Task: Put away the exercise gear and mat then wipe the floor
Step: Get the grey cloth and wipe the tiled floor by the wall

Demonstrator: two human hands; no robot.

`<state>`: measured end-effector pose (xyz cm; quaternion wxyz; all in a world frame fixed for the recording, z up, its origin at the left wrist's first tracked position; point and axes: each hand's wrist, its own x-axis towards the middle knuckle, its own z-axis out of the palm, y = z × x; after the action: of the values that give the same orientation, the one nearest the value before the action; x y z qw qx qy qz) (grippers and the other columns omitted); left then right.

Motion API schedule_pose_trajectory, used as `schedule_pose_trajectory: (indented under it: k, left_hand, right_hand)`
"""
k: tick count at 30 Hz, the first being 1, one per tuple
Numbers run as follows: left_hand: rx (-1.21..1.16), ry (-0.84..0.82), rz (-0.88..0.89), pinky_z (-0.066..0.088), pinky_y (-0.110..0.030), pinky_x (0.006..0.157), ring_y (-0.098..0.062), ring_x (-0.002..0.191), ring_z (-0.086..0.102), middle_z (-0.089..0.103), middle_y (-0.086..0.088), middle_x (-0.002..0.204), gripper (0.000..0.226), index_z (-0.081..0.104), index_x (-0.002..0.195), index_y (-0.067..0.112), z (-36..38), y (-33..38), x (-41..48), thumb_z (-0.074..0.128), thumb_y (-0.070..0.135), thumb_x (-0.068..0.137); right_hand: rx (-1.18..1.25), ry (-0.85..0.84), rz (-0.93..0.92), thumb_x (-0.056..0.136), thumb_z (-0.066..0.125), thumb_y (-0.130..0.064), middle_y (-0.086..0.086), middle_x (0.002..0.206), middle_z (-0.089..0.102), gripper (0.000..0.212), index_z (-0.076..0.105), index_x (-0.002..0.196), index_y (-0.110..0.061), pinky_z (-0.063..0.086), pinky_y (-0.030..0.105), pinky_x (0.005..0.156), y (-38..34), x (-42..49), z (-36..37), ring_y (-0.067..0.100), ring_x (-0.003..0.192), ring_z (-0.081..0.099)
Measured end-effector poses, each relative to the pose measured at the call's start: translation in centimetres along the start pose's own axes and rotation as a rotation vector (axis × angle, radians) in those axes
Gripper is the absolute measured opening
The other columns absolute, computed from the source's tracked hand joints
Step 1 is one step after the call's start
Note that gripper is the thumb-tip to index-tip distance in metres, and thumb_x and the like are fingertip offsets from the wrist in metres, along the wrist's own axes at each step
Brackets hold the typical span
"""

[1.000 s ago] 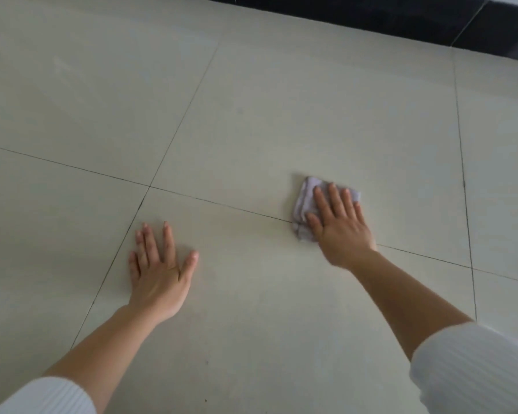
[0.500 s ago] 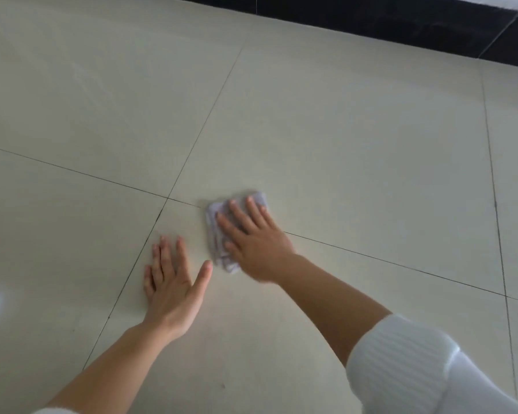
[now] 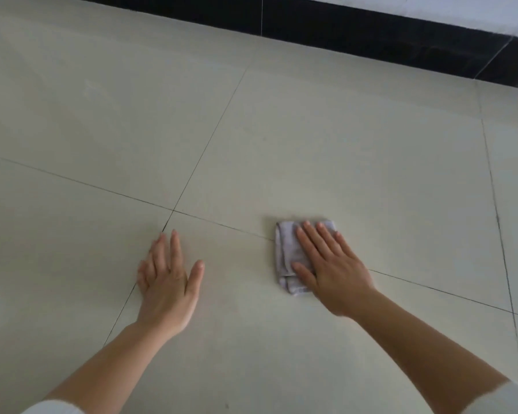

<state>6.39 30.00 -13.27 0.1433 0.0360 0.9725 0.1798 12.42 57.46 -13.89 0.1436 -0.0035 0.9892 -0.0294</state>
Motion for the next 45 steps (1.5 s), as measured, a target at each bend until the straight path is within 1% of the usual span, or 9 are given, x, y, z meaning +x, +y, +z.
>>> schedule_pose_trajectory:
  k: [2, 4, 12, 20, 30, 34, 39, 43, 45]
  left_hand:
    - [0.035, 0.065, 0.029, -0.008, -0.038, 0.116, -0.018, 0.145, -0.014, -0.010, -0.004, 0.159, 0.069, -0.008, 0.150, 0.017, -0.6, 0.2, 2.5, 0.021, 0.047, 0.096]
    - [0.090, 0.070, 0.071, -0.007, -0.038, 0.116, -0.020, 0.145, -0.012, -0.009, -0.006, 0.159, 0.069, -0.006, 0.150, 0.014, -1.1, 0.4, 5.5, 0.021, 0.047, 0.096]
    - [0.187, 0.167, 0.215, 0.001, -0.042, 0.117, -0.029, 0.146, 0.003, 0.006, -0.016, 0.158, 0.064, 0.008, 0.150, 0.009, -0.8, 3.1, 15.6, 0.025, 0.041, 0.098]
    - [0.200, 0.221, 0.289, 0.020, -0.044, 0.115, -0.037, 0.139, 0.024, 0.029, -0.023, 0.149, 0.069, 0.033, 0.142, 0.003, -0.5, 3.2, 19.1, 0.026, 0.046, 0.088]
    - [0.179, 0.214, 0.239, 0.027, -0.045, 0.108, -0.033, 0.138, 0.025, 0.030, -0.015, 0.151, 0.066, 0.035, 0.142, 0.008, -0.9, 3.6, 18.8, 0.029, 0.045, 0.088]
    - [0.176, 0.192, 0.230, 0.026, -0.045, 0.109, -0.030, 0.140, 0.022, 0.027, -0.013, 0.152, 0.066, 0.033, 0.143, 0.010, -0.9, 3.6, 19.0, 0.029, 0.046, 0.088]
    - [0.184, 0.178, 0.216, 0.024, -0.044, 0.108, -0.032, 0.138, 0.024, 0.029, -0.016, 0.151, 0.066, 0.035, 0.142, 0.008, -1.1, 3.9, 19.0, 0.031, 0.045, 0.087]
    - [0.210, 0.121, 0.190, 0.023, -0.045, 0.110, -0.032, 0.139, 0.023, 0.029, -0.018, 0.151, 0.067, 0.033, 0.143, 0.007, -1.5, 4.2, 18.9, 0.031, 0.043, 0.087]
    - [0.219, 0.097, 0.183, 0.021, -0.045, 0.112, -0.031, 0.140, 0.022, 0.028, -0.017, 0.152, 0.067, 0.031, 0.144, 0.007, -1.6, 4.4, 18.9, 0.029, 0.043, 0.088]
  right_hand:
    - [0.017, 0.040, 0.079, 0.080, -0.028, -0.064, 0.000, 0.157, -0.010, 0.086, -0.009, 0.150, -0.016, -0.002, 0.032, 0.119, 1.2, 1.9, -0.3, 0.018, 0.145, -0.007]
    - [0.070, 0.018, 0.167, 0.066, -0.039, -0.064, -0.003, 0.149, -0.032, 0.088, -0.029, 0.141, -0.020, -0.014, 0.032, 0.116, 1.9, 4.0, -0.7, 0.013, 0.137, -0.029]
    - [0.193, -0.011, 0.405, 0.095, 0.003, -0.057, 0.002, 0.157, -0.026, 0.070, -0.023, 0.148, -0.019, -0.014, 0.037, 0.118, 3.5, 10.9, -2.6, 0.020, 0.143, -0.026]
    - [0.217, 0.004, 0.514, 0.097, 0.008, -0.056, 0.004, 0.159, -0.018, 0.070, -0.016, 0.151, -0.018, -0.011, 0.040, 0.118, 6.8, 16.7, -4.6, 0.023, 0.146, -0.019]
    - [0.267, -0.041, 0.634, 0.098, 0.009, -0.055, 0.007, 0.159, -0.019, 0.066, -0.012, 0.152, -0.023, -0.012, 0.044, 0.117, 9.3, 27.1, -7.9, 0.030, 0.145, -0.020]
    - [0.236, -0.037, 0.398, 0.100, 0.009, -0.050, 0.011, 0.158, -0.021, 0.060, -0.015, 0.150, -0.028, -0.014, 0.049, 0.116, 4.3, 30.1, -8.3, 0.036, 0.143, -0.022]
    - [0.139, -0.027, 0.061, 0.101, 0.009, -0.047, 0.010, 0.157, -0.023, 0.057, -0.017, 0.149, -0.030, -0.017, 0.043, 0.116, -3.4, 26.4, -7.4, 0.032, 0.143, -0.025]
    - [0.077, -0.078, 0.018, 0.100, 0.005, -0.046, 0.009, 0.158, -0.019, 0.057, -0.015, 0.150, -0.027, -0.018, 0.042, 0.116, -4.8, 21.0, -6.0, 0.032, 0.143, -0.023]
    - [0.063, -0.063, 0.070, 0.099, 0.006, -0.047, 0.011, 0.160, -0.005, 0.057, -0.002, 0.152, -0.025, -0.008, 0.043, 0.118, -4.6, 18.2, -5.2, 0.034, 0.146, -0.008]
